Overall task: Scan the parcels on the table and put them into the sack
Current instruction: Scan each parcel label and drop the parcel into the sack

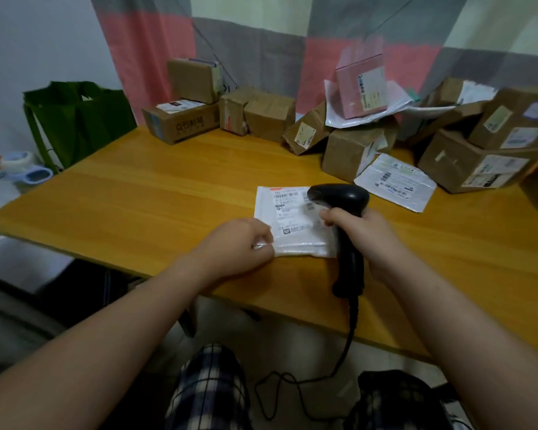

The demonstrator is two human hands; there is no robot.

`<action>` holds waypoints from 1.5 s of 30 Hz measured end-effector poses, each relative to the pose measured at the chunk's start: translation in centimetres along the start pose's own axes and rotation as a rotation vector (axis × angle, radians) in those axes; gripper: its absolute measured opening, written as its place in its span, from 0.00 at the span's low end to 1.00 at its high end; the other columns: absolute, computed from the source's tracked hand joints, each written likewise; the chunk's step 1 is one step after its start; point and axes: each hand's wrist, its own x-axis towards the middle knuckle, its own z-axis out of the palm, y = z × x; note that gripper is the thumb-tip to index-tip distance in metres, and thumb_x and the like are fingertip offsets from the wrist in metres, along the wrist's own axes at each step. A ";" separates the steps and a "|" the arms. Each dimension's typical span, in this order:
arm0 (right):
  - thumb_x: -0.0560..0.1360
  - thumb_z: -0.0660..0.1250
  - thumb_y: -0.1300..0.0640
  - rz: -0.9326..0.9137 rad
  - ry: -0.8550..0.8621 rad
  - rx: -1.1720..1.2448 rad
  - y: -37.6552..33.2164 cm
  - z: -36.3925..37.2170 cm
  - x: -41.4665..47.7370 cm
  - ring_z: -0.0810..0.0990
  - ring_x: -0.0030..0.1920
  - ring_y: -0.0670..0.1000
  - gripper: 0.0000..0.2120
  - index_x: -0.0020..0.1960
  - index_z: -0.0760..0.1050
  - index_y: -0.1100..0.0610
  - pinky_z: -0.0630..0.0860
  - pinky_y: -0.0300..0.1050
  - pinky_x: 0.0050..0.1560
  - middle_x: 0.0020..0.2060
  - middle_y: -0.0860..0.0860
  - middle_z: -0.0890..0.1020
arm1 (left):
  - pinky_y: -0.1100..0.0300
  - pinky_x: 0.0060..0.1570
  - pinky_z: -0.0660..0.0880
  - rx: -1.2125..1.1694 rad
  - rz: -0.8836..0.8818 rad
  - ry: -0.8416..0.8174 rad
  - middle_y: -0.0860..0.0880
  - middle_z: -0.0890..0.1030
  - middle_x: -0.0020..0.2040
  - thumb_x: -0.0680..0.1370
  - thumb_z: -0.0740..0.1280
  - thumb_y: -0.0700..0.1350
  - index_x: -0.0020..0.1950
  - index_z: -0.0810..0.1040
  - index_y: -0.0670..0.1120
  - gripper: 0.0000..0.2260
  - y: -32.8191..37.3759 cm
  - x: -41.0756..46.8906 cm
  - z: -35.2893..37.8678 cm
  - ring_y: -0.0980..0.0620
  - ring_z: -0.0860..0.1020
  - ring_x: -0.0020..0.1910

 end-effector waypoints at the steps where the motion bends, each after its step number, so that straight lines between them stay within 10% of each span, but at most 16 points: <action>1: 0.70 0.72 0.48 0.021 -0.020 -0.007 0.3 0.0 -0.3 0.79 0.37 0.45 0.10 0.43 0.80 0.54 0.70 0.40 0.34 0.37 0.47 0.80 | 0.56 0.48 0.74 -0.041 -0.022 0.003 0.49 0.81 0.50 0.77 0.66 0.52 0.53 0.81 0.47 0.12 0.2 -0.3 -0.1 0.49 0.77 0.48; 8: 0.69 0.74 0.47 0.067 -0.054 0.025 1.3 0.1 -1.9 0.80 0.39 0.53 0.13 0.45 0.81 0.57 0.72 0.44 0.38 0.38 0.54 0.82 | 0.54 0.51 0.72 -0.089 -0.444 0.029 0.41 0.75 0.63 0.77 0.68 0.54 0.66 0.70 0.38 0.25 0.7 2.4 -0.6 0.42 0.75 0.59; 12: 0.69 0.74 0.48 0.096 -0.092 0.085 1.7 0.1 -2.6 0.79 0.37 0.51 0.14 0.46 0.82 0.58 0.70 0.43 0.37 0.36 0.52 0.82 | 0.58 0.30 0.68 -0.434 -0.546 0.057 0.42 0.80 0.48 0.76 0.71 0.50 0.50 0.77 0.39 0.14 1.5 3.4 -0.8 0.48 0.76 0.37; 22: 0.65 0.71 0.42 -0.461 0.177 0.020 -0.1 -0.8 -4.8 0.81 0.32 0.55 0.14 0.34 0.76 0.52 0.78 0.56 0.38 0.25 0.51 0.78 | 0.54 0.44 0.78 -0.684 -0.313 0.344 0.45 0.80 0.49 0.74 0.73 0.43 0.51 0.72 0.44 0.11 2.0 1.7 -3.9 0.49 0.80 0.45; 26: 0.66 0.69 0.44 -0.585 0.152 0.005 -0.7 0.3 -5.8 0.78 0.31 0.64 0.23 0.38 0.76 0.67 0.76 0.63 0.35 0.28 0.64 0.77 | 0.55 0.42 0.75 -0.711 -0.237 0.404 0.44 0.79 0.42 0.77 0.69 0.44 0.53 0.73 0.39 0.11 2.0 0.5 -4.1 0.50 0.78 0.40; 45: 0.67 0.70 0.48 -0.547 0.135 -0.031 -0.3 1.0 -6.9 0.79 0.27 0.54 0.18 0.35 0.76 0.64 0.79 0.58 0.36 0.26 0.60 0.78 | 0.54 0.41 0.75 -0.671 -0.255 0.506 0.46 0.76 0.42 0.78 0.68 0.44 0.48 0.71 0.42 0.08 1.5 0.3 -3.7 0.48 0.76 0.42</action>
